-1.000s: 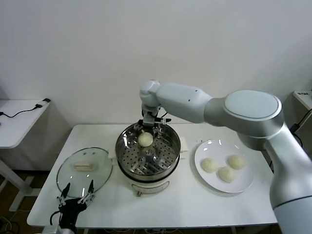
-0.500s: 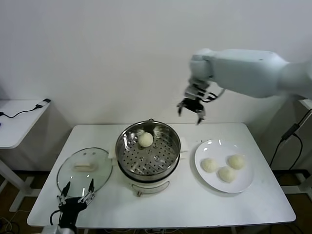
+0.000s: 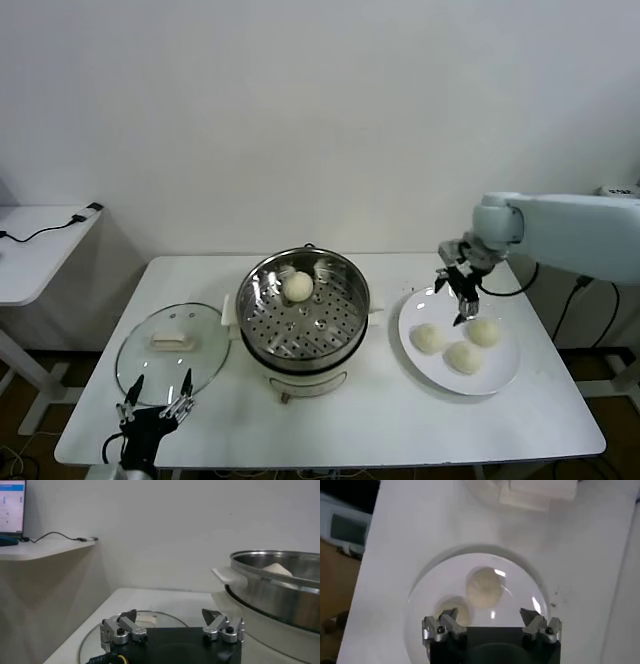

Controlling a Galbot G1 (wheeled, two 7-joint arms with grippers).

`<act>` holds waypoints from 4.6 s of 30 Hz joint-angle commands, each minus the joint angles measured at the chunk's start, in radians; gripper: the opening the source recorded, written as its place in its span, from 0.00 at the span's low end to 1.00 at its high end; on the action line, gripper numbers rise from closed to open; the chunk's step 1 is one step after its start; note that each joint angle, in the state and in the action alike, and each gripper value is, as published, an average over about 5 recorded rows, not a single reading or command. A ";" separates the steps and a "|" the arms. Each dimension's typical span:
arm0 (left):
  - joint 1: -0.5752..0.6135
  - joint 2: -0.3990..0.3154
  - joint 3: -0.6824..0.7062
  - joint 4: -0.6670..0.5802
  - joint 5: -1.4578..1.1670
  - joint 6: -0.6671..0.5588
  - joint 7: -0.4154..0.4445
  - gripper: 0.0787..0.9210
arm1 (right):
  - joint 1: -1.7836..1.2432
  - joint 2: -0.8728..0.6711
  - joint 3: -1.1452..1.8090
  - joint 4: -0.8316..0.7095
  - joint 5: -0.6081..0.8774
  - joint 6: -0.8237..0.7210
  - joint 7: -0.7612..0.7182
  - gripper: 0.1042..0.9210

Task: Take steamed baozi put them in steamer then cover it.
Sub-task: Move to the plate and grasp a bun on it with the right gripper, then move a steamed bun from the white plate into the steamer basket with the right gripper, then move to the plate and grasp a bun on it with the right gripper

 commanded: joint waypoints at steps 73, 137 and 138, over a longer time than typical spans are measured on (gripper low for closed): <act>0.022 -0.005 0.005 -0.056 0.004 0.003 0.002 0.88 | 0.006 0.721 0.187 -0.131 0.398 -0.299 0.156 0.60; 0.036 -0.017 0.003 -0.045 0.016 0.004 0.005 0.88 | -0.404 -0.171 0.366 -0.083 -0.249 -0.063 -0.003 0.88; 0.036 -0.017 0.003 -0.044 0.017 0.004 0.005 0.88 | -0.409 -0.167 0.371 -0.085 -0.248 -0.065 -0.002 0.88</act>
